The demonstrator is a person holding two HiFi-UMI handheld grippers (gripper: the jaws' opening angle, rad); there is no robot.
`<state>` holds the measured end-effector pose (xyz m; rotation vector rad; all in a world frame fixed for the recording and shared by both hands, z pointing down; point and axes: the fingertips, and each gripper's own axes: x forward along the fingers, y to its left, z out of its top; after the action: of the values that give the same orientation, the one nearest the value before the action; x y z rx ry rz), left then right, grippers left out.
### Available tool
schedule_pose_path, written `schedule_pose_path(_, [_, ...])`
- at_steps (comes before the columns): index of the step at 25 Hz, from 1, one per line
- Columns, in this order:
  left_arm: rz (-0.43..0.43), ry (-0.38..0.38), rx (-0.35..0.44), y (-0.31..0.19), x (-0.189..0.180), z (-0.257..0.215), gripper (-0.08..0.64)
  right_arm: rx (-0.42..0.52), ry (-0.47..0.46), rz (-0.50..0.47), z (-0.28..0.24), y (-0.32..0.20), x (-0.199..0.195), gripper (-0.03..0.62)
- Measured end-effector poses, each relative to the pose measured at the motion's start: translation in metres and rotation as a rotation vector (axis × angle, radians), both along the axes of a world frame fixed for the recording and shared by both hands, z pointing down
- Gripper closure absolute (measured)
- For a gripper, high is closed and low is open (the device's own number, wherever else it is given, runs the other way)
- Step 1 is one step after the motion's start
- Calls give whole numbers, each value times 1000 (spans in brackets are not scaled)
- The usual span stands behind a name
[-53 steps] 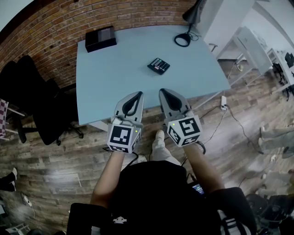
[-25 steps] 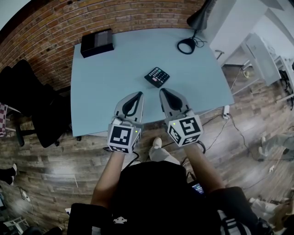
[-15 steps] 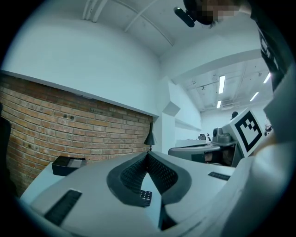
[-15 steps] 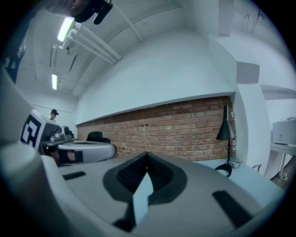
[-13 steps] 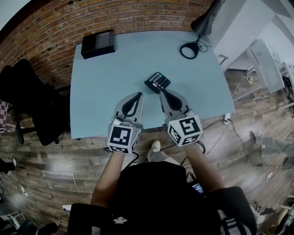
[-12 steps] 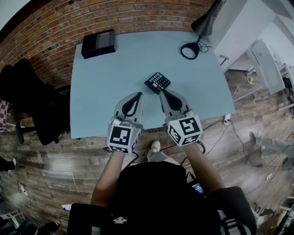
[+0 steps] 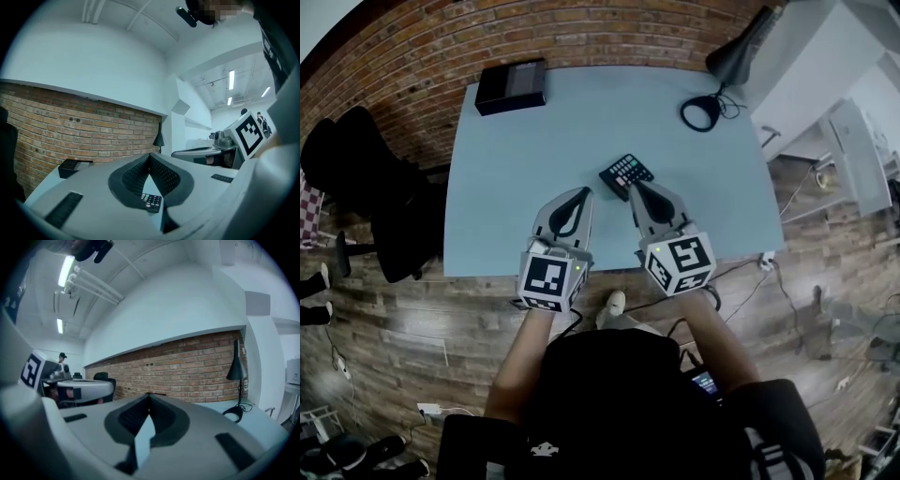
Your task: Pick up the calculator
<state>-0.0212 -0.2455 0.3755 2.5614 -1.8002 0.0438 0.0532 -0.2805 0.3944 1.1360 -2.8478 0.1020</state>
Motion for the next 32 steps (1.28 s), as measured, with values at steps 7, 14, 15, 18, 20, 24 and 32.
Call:
schedule_pose_path(7, [-57, 0, -3, -6, 2, 1, 558, -23, 21, -59, 14, -10, -1, 588])
schedule_pose_path(14, [-98, -13, -6, -6, -4, 5, 557, -43, 58, -91, 34, -15, -6, 588])
schedule_pose_path(15, [-102, -8, -9, -7, -5, 5, 558, -49, 63, -92, 37, -16, -6, 588])
schedule_pose_path(18, [-107, -1, -13, -10, -7, 6, 558, -64, 86, -89, 47, -22, -7, 588])
schedule_pose_path(20, [-105, -2, -18, -10, -10, 9, 557, -75, 107, -83, 56, -23, -8, 588])
schedule_pose_path(24, [-93, 12, -32, -16, -18, 16, 558, -91, 127, -67, 68, -28, -13, 588])
schedule_pose_path(32, [-28, 19, -39, -42, -28, 18, 558, -116, 178, -5, 84, -49, -17, 588])
